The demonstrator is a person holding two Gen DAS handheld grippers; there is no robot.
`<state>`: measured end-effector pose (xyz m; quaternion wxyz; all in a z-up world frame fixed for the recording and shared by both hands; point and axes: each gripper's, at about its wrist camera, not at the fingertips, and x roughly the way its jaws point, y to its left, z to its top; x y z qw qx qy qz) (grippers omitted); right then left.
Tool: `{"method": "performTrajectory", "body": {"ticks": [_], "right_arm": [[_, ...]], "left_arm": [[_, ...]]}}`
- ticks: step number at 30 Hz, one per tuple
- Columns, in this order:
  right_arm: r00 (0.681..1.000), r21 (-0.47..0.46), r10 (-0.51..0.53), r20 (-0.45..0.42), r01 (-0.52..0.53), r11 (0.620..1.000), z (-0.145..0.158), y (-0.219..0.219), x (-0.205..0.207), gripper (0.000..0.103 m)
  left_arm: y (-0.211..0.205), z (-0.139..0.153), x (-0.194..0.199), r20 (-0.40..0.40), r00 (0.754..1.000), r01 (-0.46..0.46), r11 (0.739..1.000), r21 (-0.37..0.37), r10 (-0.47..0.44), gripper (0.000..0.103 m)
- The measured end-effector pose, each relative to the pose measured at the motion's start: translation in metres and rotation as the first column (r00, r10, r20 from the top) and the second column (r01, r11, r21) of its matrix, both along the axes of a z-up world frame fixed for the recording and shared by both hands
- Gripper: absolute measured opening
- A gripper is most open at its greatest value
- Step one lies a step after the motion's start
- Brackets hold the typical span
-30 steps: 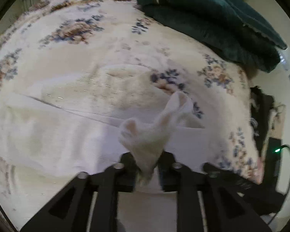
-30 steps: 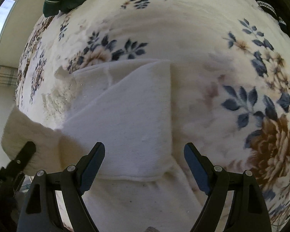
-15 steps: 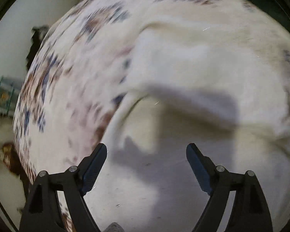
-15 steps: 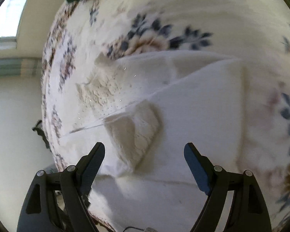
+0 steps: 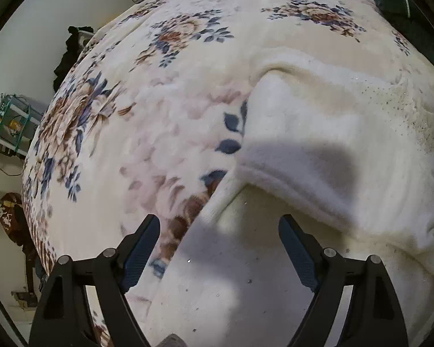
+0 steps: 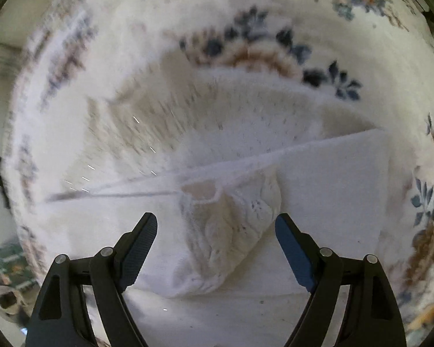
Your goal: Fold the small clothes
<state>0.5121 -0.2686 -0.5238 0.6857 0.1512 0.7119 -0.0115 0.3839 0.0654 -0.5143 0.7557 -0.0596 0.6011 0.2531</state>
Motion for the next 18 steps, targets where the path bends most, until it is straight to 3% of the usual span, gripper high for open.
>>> {"method": "performTrajectory", "body": {"ticks": [1, 2, 6, 10, 14, 18], "right_arm": [[1.000, -0.004, 0.001, -0.024, -0.001, 1.000, -0.005, 0.002, 0.001, 0.025], [0.999, -0.014, 0.000, -0.052, 0.000, 1.000, -0.010, -0.001, -0.002, 0.013], [1.000, -0.053, -0.021, 0.014, 0.022, 0.998, 0.008, -0.029, -0.037, 0.013], [0.992, 0.054, -0.073, -0.101, 0.079, 0.995, -0.003, -0.070, -0.079, 0.015], [0.968, 0.132, -0.249, 0.006, 0.246, 0.960, 0.017, -0.115, -0.091, 0.052], [0.964, 0.200, -0.266, -0.007, 0.262, 0.944, -0.003, -0.115, -0.071, 0.053]], "left_arm": [[0.000, 0.001, 0.001, 0.000, 1.000, 0.002, 1.000, -0.005, -0.002, 0.084], [0.000, 0.003, 0.001, 0.006, 1.000, 0.004, 1.000, -0.013, -0.004, 0.084], [0.005, 0.006, -0.002, 0.020, 1.000, -0.003, 0.999, -0.039, 0.004, 0.084], [0.012, 0.003, -0.003, 0.015, 0.999, -0.029, 0.998, -0.064, 0.030, 0.084], [0.017, 0.004, -0.003, 0.021, 0.999, -0.044, 0.997, -0.069, 0.046, 0.084], [0.021, 0.003, 0.001, 0.020, 0.998, -0.056, 0.995, -0.081, 0.057, 0.084]]}}
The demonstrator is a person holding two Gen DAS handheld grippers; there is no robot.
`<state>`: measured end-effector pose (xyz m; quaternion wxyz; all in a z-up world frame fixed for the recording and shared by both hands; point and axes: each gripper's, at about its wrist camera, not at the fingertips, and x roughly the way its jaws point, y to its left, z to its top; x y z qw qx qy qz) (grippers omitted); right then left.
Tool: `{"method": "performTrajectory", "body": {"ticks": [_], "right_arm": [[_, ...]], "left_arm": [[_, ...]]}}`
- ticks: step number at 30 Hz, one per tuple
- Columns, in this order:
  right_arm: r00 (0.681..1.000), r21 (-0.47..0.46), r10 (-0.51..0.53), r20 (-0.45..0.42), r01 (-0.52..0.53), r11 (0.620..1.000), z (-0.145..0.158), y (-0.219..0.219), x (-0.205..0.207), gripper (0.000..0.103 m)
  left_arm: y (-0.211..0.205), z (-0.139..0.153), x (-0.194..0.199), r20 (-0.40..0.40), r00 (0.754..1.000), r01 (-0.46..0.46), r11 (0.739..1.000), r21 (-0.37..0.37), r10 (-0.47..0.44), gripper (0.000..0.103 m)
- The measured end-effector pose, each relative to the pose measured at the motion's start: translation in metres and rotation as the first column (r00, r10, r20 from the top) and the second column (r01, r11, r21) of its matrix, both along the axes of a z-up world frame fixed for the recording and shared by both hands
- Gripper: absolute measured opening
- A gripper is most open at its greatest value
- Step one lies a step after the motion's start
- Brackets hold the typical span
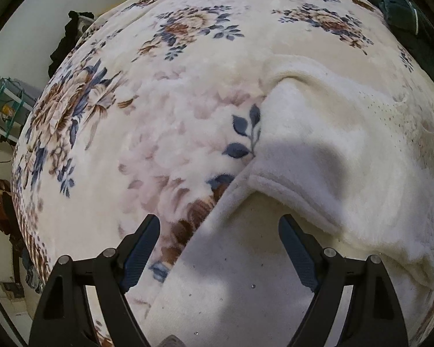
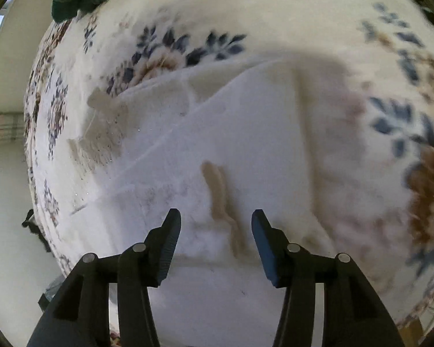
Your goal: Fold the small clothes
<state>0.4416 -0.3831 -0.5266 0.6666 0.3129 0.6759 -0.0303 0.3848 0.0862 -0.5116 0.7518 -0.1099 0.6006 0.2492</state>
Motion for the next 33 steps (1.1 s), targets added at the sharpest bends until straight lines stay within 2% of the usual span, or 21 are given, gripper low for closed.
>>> {"method": "performTrajectory", "body": {"ticks": [2, 3, 4, 5, 6, 8, 11, 14, 16, 18, 19, 20, 21, 23, 26, 28, 30, 31, 32, 33], "right_arm": [[0.998, 0.004, 0.059, -0.022, -0.059, 0.998, -0.020, 0.019, 0.014, 0.052], [0.995, -0.014, 0.095, -0.022, -0.095, 0.995, -0.027, 0.030, 0.019, 0.048], [0.990, -0.062, 0.138, 0.001, -0.138, 0.988, -0.025, 0.041, 0.023, 0.018], [0.987, -0.091, 0.161, 0.020, -0.159, 0.983, -0.024, 0.047, 0.026, 0.006], [0.980, -0.130, 0.192, 0.055, -0.184, 0.974, -0.015, 0.054, 0.028, 0.006], [0.969, -0.193, 0.198, 0.146, -0.168, 0.967, 0.011, 0.053, 0.026, 0.005], [0.969, -0.248, 0.152, 0.195, -0.101, 0.963, 0.033, 0.034, 0.025, 0.005], [0.978, -0.295, 0.120, 0.169, -0.066, 0.953, 0.030, 0.005, 0.022, 0.005], [0.987, -0.272, 0.098, 0.127, -0.061, 0.960, 0.016, -0.019, 0.020, 0.005], [0.991, -0.226, 0.115, 0.062, -0.098, 0.969, -0.006, -0.023, 0.025, 0.006], [0.993, -0.232, 0.113, 0.033, -0.103, 0.967, -0.013, -0.023, 0.027, 0.006], [0.993, -0.232, 0.119, 0.012, -0.113, 0.966, -0.018, -0.024, 0.029, 0.012], [0.993, -0.231, 0.121, -0.006, -0.120, 0.966, -0.019, -0.023, 0.032, 0.014], [0.995, -0.249, 0.099, -0.009, -0.098, 0.964, -0.009, -0.026, 0.035, 0.024], [0.994, -0.301, 0.090, 0.065, -0.066, 0.951, 0.026, -0.018, 0.038, 0.039], [0.983, -0.261, 0.145, 0.116, -0.110, 0.959, 0.044, 0.004, 0.048, 0.046], [0.964, -0.183, 0.236, 0.123, -0.212, 0.960, 0.045, 0.037, 0.063, 0.047], [0.939, -0.137, 0.323, 0.120, -0.306, 0.942, 0.041, 0.068, 0.079, 0.047], [0.923, -0.123, 0.365, 0.123, -0.351, 0.928, 0.039, 0.088, 0.085, 0.047], [0.886, -0.091, 0.443, 0.136, -0.434, 0.896, 0.035, 0.121, 0.098, 0.047]], "left_arm": [[0.002, 0.001, 0.001, 0.011, 1.000, -0.005, 1.000, -0.011, 0.005, 0.084], [0.003, 0.003, 0.002, 0.019, 1.000, -0.005, 1.000, -0.015, 0.006, 0.084], [0.004, 0.004, 0.003, 0.026, 1.000, -0.006, 1.000, -0.017, 0.006, 0.084], [0.004, 0.006, 0.004, 0.030, 1.000, -0.006, 1.000, -0.016, 0.006, 0.084], [0.005, 0.007, 0.004, 0.038, 0.999, -0.008, 1.000, -0.017, 0.008, 0.084], [0.007, 0.010, 0.006, 0.047, 0.999, -0.011, 1.000, -0.022, 0.012, 0.084], [0.010, 0.013, 0.011, 0.061, 0.998, -0.014, 1.000, -0.028, 0.016, 0.084], [0.014, 0.016, 0.017, 0.074, 0.997, -0.021, 0.999, -0.028, 0.023, 0.084], [0.018, 0.017, 0.021, 0.083, 0.996, -0.025, 0.999, -0.024, 0.027, 0.084], [0.022, 0.015, 0.026, 0.082, 0.996, -0.028, 0.999, -0.018, 0.029, 0.084], [0.025, 0.012, 0.029, 0.078, 0.996, -0.032, 0.999, -0.016, 0.033, 0.084], [0.027, 0.010, 0.030, 0.076, 0.996, -0.036, 0.999, -0.018, 0.037, 0.084], [0.031, 0.007, 0.033, 0.074, 0.996, -0.039, 0.999, -0.022, 0.041, 0.084], [0.037, 0.004, 0.037, 0.069, 0.997, -0.044, 0.999, -0.025, 0.045, 0.084], [0.047, -0.005, 0.046, 0.057, 0.997, -0.040, 0.998, -0.055, 0.043, 0.084], [0.052, -0.011, 0.054, 0.056, 0.998, -0.023, 0.997, -0.078, 0.027, 0.084], [0.058, -0.018, 0.064, 0.055, 0.998, 0.005, 0.995, -0.104, 0.001, 0.084], [0.061, -0.022, 0.069, 0.053, 0.999, 0.018, 0.992, -0.122, -0.011, 0.084], [0.065, -0.024, 0.074, 0.054, 0.998, 0.027, 0.989, -0.143, -0.019, 0.084], [0.068, -0.026, 0.077, 0.059, 0.998, 0.033, 0.985, -0.167, -0.023, 0.084]]}}
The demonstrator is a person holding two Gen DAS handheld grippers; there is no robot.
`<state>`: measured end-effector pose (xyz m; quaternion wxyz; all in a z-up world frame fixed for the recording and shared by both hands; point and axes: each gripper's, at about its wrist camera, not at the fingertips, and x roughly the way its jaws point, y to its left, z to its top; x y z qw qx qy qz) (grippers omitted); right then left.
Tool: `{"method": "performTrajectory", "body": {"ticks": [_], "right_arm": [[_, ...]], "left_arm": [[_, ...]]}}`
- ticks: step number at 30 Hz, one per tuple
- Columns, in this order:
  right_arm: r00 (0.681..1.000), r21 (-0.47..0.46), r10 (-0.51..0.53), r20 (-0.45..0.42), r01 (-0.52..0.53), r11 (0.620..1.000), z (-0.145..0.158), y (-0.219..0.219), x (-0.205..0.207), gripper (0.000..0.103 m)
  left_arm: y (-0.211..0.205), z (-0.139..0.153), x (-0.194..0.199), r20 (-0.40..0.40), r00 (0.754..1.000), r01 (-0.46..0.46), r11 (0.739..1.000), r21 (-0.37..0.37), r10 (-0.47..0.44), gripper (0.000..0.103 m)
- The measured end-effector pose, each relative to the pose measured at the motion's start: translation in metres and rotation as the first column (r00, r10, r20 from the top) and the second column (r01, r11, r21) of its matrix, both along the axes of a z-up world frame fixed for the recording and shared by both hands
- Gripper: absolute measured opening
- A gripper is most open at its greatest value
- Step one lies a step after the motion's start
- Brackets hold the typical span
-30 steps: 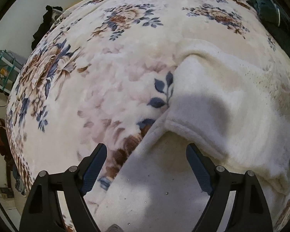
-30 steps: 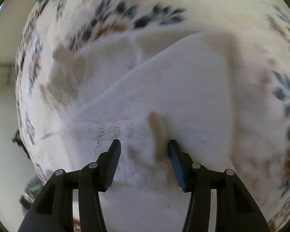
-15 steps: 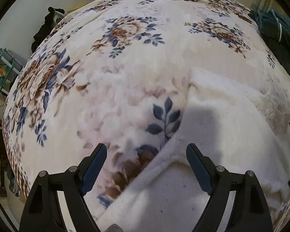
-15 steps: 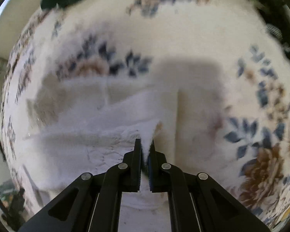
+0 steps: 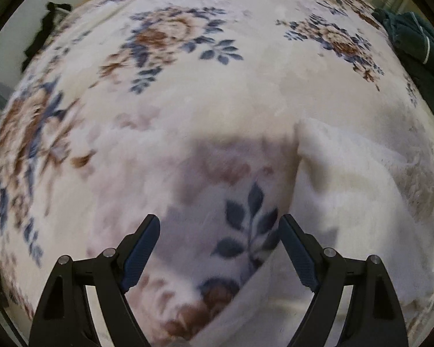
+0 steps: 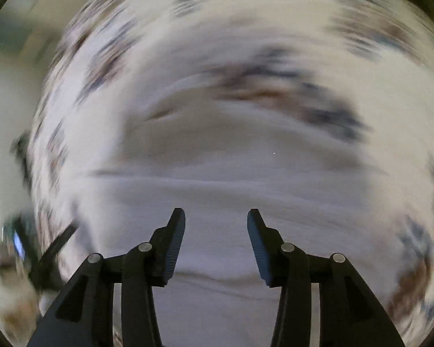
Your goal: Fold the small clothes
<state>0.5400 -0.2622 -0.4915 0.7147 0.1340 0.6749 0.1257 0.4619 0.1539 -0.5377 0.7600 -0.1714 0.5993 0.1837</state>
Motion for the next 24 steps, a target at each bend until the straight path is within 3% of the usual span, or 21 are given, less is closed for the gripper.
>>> {"method": "performTrajectory", "body": {"ticks": [2, 5, 8, 12, 14, 15, 16, 18, 24], "right_arm": [[0.988, 0.055, 0.157, 0.002, -0.157, 0.986, -0.009, 0.067, 0.021, 0.047], [0.950, 0.073, 0.311, 0.018, -0.311, 0.948, -0.023, 0.153, 0.045, 0.047], [0.925, 0.096, 0.380, 0.001, -0.379, 0.921, -0.035, 0.216, 0.067, 0.047], [0.885, 0.114, 0.466, -0.023, -0.461, 0.880, -0.044, 0.271, 0.077, 0.047], [0.859, 0.118, 0.510, -0.043, -0.503, 0.856, -0.047, 0.292, 0.076, 0.042], [0.857, 0.121, 0.514, -0.046, -0.506, 0.854, -0.047, 0.300, 0.075, 0.031], [0.854, 0.131, 0.520, -0.040, -0.511, 0.850, -0.048, 0.306, 0.074, 0.003], [0.856, 0.112, 0.517, -0.014, -0.512, 0.851, -0.045, 0.313, 0.076, 0.004], [0.910, 0.095, 0.416, -0.004, -0.413, 0.906, -0.046, 0.300, 0.093, 0.003]], "left_arm": [[0.006, -0.004, 0.007, 0.007, 1.000, 0.012, 0.999, -0.047, -0.011, 0.084], [0.011, -0.011, 0.017, 0.003, 0.999, 0.037, 0.996, -0.078, -0.036, 0.083], [0.009, -0.018, 0.018, 0.006, 0.998, 0.058, 0.992, -0.112, -0.058, 0.083], [0.012, -0.022, 0.007, 0.042, 0.999, 0.021, 0.988, -0.154, -0.014, 0.083], [0.013, -0.025, 0.001, 0.047, 0.999, 0.002, 0.987, -0.162, 0.006, 0.083], [0.013, -0.026, -0.001, 0.048, 0.999, -0.007, 0.986, -0.165, 0.015, 0.083], [0.013, -0.027, -0.003, 0.050, 0.998, -0.014, 0.986, -0.169, 0.023, 0.083], [0.014, -0.027, -0.007, 0.058, 0.998, -0.026, 0.984, -0.176, 0.037, 0.083], [0.017, -0.027, -0.012, 0.061, 0.997, -0.035, 0.981, -0.193, 0.048, 0.083]]}}
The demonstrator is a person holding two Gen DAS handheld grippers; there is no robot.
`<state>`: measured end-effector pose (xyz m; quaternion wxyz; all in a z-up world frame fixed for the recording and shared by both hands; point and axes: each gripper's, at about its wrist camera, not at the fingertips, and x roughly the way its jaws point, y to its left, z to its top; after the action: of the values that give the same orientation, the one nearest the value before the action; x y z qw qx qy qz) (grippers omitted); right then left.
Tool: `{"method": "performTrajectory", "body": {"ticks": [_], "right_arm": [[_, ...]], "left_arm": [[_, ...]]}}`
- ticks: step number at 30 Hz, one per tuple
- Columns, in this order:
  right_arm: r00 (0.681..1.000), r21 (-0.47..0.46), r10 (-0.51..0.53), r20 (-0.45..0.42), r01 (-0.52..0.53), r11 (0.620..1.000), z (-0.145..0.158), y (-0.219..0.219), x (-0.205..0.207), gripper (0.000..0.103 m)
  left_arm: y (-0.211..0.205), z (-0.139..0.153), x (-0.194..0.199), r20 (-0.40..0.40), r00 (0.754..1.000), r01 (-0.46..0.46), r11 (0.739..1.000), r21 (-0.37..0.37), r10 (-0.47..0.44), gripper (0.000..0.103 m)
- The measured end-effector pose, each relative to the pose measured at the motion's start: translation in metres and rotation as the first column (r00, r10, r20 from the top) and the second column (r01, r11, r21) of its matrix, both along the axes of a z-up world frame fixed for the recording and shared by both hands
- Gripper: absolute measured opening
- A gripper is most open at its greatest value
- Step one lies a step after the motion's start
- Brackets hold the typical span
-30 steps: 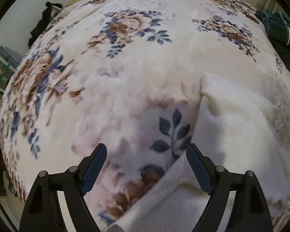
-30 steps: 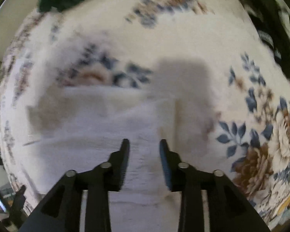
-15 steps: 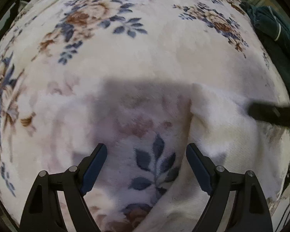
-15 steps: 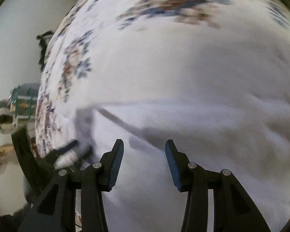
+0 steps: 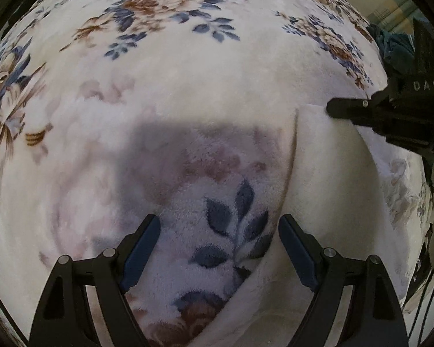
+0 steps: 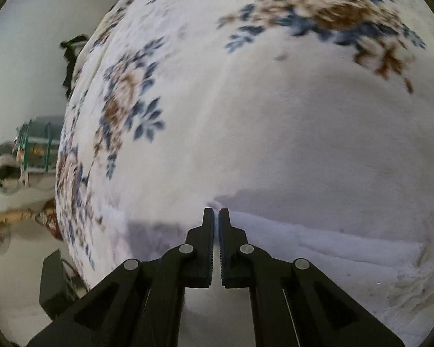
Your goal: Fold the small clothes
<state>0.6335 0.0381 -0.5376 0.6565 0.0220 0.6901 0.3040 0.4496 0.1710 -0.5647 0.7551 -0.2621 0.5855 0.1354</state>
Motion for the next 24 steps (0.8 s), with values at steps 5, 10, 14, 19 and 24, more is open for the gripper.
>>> {"method": "performTrajectory", "body": {"ticks": [5, 10, 14, 19, 24], "right_arm": [[0.990, 0.019, -0.053, -0.130, 0.056, 0.998, -0.006, -0.018, 0.002, 0.012], [0.972, 0.025, -0.229, -0.051, 0.231, 0.973, 0.035, -0.105, -0.015, 0.054], [0.917, -0.042, -0.399, -0.015, 0.398, 0.917, 0.058, -0.218, -0.054, 0.054], [0.816, -0.139, -0.577, 0.018, 0.574, 0.807, 0.066, -0.347, -0.111, 0.054], [0.714, -0.211, -0.699, 0.037, 0.689, 0.693, 0.042, -0.443, -0.150, 0.054]], "left_arm": [[-0.001, 0.014, 0.001, 0.009, 1.000, 0.014, 1.000, 0.007, -0.014, 0.083], [-0.020, 0.047, 0.008, 0.048, 0.992, 0.111, 0.991, 0.075, -0.115, 0.083], [-0.048, 0.072, 0.014, 0.078, 0.980, 0.177, 0.979, 0.102, -0.185, 0.083], [-0.095, 0.073, 0.027, 0.059, 0.962, 0.258, 0.958, 0.125, -0.266, 0.084], [-0.121, 0.028, 0.046, -0.061, 0.954, 0.299, 0.946, 0.123, -0.293, 0.084]]}}
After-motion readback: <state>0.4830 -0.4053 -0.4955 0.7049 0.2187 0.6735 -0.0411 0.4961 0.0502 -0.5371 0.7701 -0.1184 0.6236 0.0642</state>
